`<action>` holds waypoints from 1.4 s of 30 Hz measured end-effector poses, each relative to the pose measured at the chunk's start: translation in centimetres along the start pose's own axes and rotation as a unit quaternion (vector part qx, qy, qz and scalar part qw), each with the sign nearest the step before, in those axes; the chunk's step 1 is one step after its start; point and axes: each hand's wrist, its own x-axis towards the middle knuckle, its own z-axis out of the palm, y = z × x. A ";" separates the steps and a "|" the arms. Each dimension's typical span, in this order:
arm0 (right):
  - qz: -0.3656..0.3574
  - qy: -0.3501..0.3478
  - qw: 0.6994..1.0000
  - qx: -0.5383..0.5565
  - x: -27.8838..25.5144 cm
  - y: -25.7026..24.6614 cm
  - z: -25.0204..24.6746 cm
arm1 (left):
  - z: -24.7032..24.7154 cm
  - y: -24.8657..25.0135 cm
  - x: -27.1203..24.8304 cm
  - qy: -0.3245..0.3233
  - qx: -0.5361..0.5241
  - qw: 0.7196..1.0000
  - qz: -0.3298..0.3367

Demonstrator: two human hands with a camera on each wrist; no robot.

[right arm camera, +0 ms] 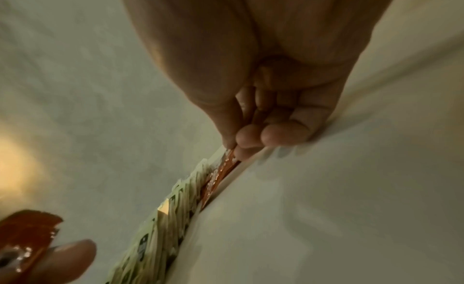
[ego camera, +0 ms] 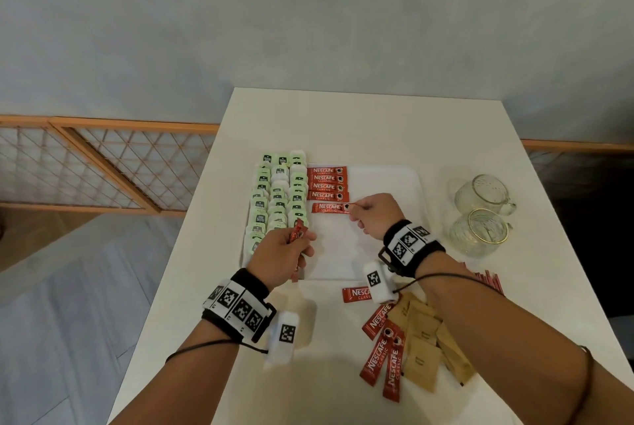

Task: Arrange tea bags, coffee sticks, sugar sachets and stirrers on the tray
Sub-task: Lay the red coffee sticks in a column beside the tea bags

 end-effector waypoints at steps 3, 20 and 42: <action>0.023 0.010 0.999 -0.022 0.8 -0.7 0.8 | -0.1 0.0 0.1 -0.002 -0.010 1.000 -0.003; 0.100 0.033 0.994 0.003 1.9 -1.9 1.3 | -0.5 0.0 0.5 -0.003 -0.012 1.000 -0.003; 0.015 -0.018 0.999 -0.046 3.5 -2.0 0.1 | -0.3 0.3 0.5 -0.079 -0.075 0.992 -0.061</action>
